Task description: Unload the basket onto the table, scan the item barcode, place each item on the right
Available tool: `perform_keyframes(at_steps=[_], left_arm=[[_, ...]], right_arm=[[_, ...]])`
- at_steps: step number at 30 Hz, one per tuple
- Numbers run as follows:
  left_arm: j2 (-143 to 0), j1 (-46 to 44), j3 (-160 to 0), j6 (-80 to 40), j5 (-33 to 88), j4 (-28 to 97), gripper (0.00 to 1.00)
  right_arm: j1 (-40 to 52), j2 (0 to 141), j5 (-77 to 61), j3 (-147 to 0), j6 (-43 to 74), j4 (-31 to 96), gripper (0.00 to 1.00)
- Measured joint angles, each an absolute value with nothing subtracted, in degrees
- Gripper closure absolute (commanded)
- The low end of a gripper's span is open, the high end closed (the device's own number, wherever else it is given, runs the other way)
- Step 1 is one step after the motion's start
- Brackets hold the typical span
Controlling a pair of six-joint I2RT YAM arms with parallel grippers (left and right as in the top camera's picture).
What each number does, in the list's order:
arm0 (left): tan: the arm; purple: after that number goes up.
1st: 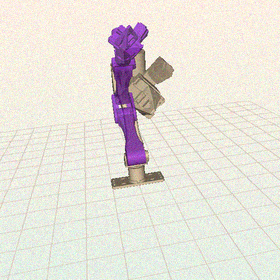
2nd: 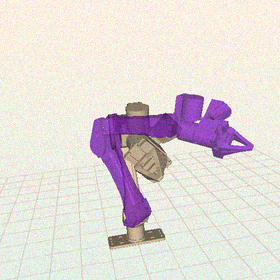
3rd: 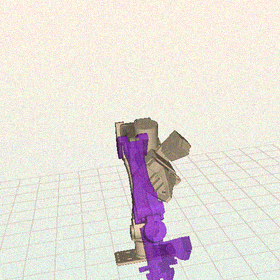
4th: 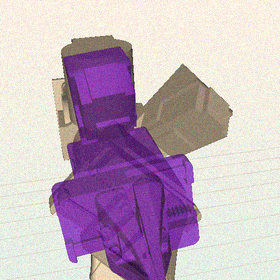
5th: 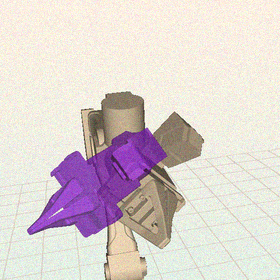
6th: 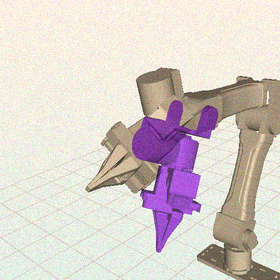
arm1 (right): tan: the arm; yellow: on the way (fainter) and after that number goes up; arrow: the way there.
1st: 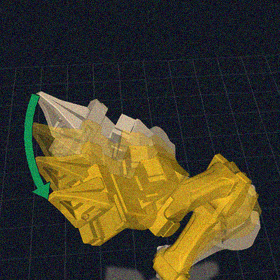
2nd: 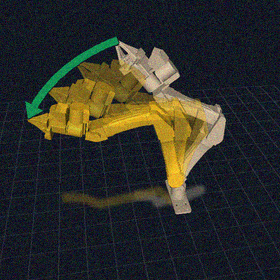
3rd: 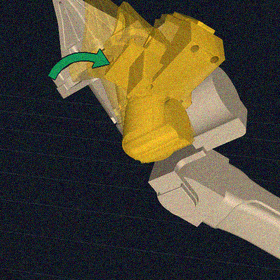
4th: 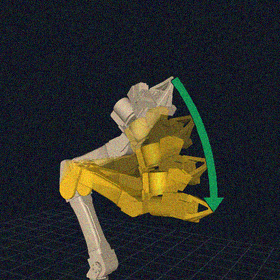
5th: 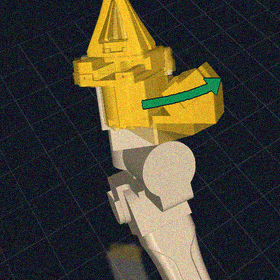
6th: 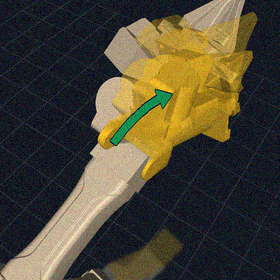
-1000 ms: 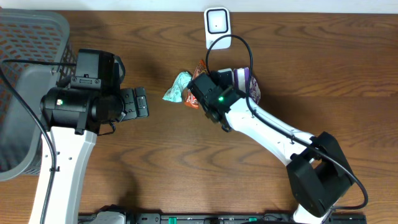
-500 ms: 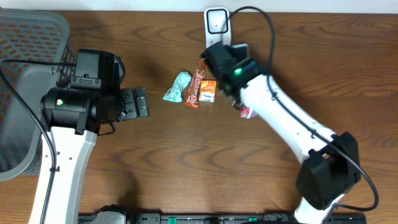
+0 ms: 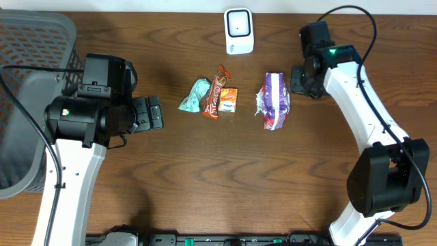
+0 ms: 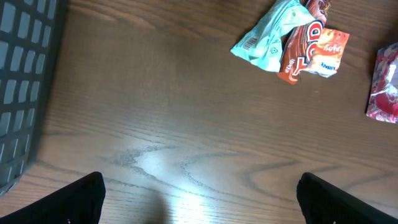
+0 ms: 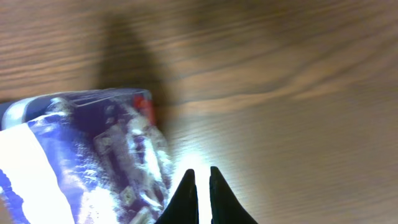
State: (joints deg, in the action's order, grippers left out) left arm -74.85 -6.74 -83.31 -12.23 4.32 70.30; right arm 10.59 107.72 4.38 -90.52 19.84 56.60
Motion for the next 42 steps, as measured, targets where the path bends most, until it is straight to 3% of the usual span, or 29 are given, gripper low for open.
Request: perform_keyframes(at_steps=[13,26,42], left_arm=[[-74.85,-6.74,-83.31,-12.23,4.32,70.30,0.02],[-74.85,-6.74,-83.31,-12.23,4.29,70.30,0.02],[-74.85,-6.74,-83.31,-12.23,4.32,70.30,0.02]], right_arm=[[14.00,107.74,-11.64,-81.19,17.93,49.34,0.99],[23.90,107.74,-14.33,-81.14,17.56,45.50,0.72],[24.75,107.74,-11.33,-81.12,18.48,45.32,0.61]])
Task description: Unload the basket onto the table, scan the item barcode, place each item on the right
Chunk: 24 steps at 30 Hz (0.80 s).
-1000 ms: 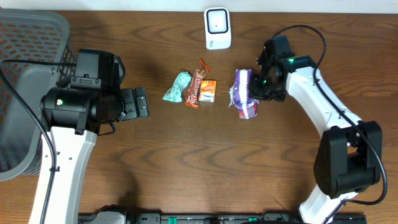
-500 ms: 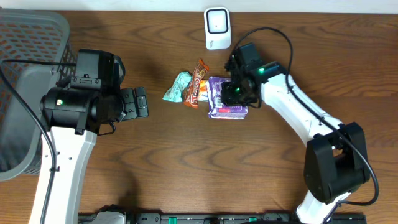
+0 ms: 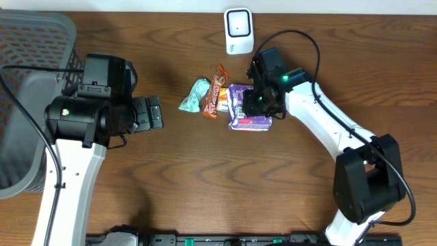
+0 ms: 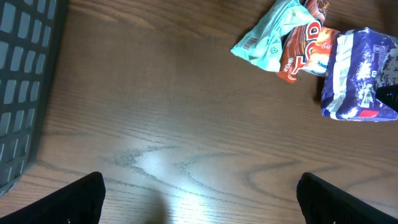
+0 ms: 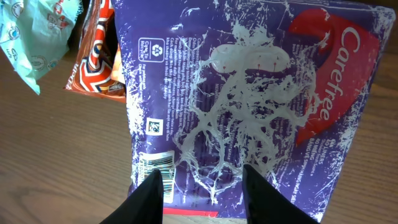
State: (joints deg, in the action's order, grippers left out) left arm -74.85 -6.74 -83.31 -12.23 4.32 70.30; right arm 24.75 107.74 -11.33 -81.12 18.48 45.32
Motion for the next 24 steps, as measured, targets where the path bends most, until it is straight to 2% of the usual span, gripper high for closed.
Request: perform_keyframes(at_steps=[9,18,24], left_arm=[[-74.85,-6.74,-83.33,-12.23,4.32,70.30,0.02],[-74.85,-6.74,-83.33,-12.23,4.29,70.30,0.02],[-74.85,-6.74,-83.31,-12.23,4.29,70.30,0.02]], right_arm=[[26.44,107.72,-10.39,-81.34,19.27,45.93,0.50],[27.11,107.70,-9.58,-82.83,20.60,45.89,0.49],[33.21,107.70,0.05,-82.83,23.46,45.95,0.46]])
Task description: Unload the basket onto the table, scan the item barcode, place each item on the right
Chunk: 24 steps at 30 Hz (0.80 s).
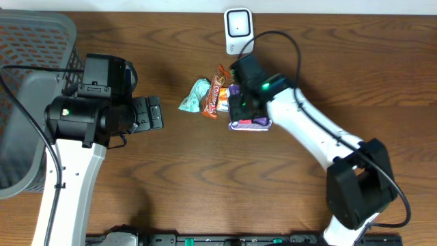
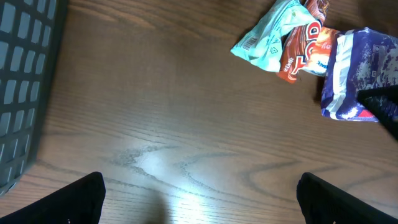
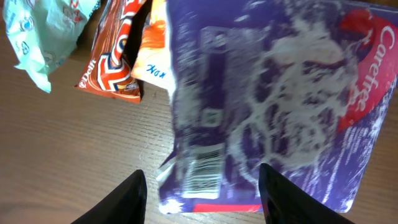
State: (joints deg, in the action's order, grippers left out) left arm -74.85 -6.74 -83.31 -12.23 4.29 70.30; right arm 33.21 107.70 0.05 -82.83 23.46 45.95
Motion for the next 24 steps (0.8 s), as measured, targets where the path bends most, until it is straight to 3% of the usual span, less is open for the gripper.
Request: perform_keyframes(at_steps=[10,24], left_arm=[[-74.85,-6.74,-83.31,-12.23,4.32,70.30,0.02],[-74.85,-6.74,-83.31,-12.23,4.29,70.30,0.02]], right_arm=[[41.52,107.70,18.96,-82.83,27.35,45.67,0.50],[45.23,107.61,28.05,-81.49,29.04,43.77,0.44]])
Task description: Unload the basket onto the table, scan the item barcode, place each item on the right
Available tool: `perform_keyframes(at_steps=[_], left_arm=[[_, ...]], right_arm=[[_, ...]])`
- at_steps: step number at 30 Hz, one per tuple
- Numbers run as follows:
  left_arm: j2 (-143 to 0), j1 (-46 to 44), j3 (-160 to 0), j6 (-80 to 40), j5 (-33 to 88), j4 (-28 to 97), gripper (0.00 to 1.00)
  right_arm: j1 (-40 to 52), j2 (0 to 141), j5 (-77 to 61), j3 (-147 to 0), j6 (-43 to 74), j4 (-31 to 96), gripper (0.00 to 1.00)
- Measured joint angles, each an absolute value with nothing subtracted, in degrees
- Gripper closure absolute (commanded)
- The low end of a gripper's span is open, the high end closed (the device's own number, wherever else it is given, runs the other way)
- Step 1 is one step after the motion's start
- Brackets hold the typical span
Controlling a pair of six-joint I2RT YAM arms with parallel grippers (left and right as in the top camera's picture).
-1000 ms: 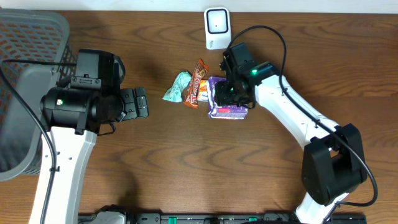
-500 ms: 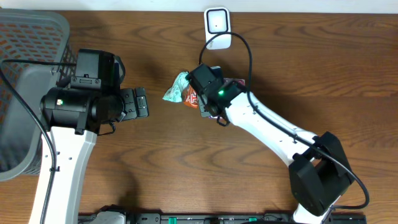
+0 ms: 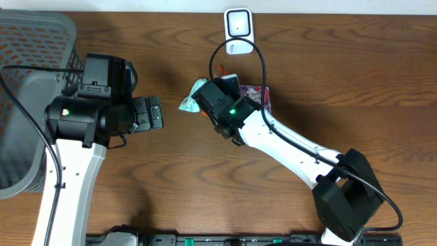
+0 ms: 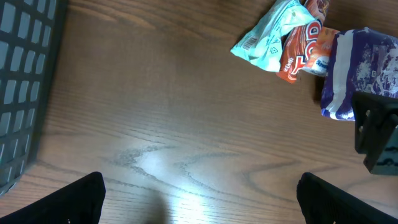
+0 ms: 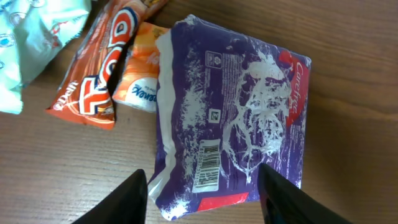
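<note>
A purple Carefree pack (image 5: 233,146) lies flat on the wooden table, its barcode (image 5: 208,165) facing up. It rests against a small orange packet (image 5: 138,87), a red-orange bar (image 5: 93,74) and a teal packet (image 5: 25,43). My right gripper (image 5: 202,200) hovers open over the pack's near end, its fingers (image 5: 127,199) wide apart and holding nothing. The white scanner (image 3: 239,31) stands at the table's far edge. From overhead the right wrist hides most of the pack (image 3: 257,93). My left gripper (image 4: 199,205) is open over bare table, left of the pile.
A grey mesh basket (image 3: 31,82) fills the left edge of the table. In the left wrist view the teal packet (image 4: 270,40), the bar (image 4: 298,53) and the purple pack (image 4: 357,71) lie at upper right, with the right arm's black wrist (image 4: 379,134) beside them.
My right gripper has drawn back from the purple pack, which now shows whole in its view, and the wrist sits farther left from overhead. The pack lies in nearly the same place. The left arm is unchanged.
The purple pack first lay apart to the right of the snack pile, with my right gripper shut beside it. Then the pack lay against the orange packet with the gripper slightly open above it. The jaws then stood wider, and now hang open over the pack.
</note>
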State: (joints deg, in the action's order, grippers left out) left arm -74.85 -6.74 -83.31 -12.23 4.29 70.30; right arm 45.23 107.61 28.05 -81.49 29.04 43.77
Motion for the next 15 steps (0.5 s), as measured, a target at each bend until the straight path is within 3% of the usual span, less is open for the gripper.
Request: perform_keyframes(at_steps=[15], left_arm=[[-74.85,-6.74,-83.31,-12.23,4.29,70.32,0.02]], right_arm=[[45.23,107.59,28.97,-71.37,27.59,31.68,0.43]])
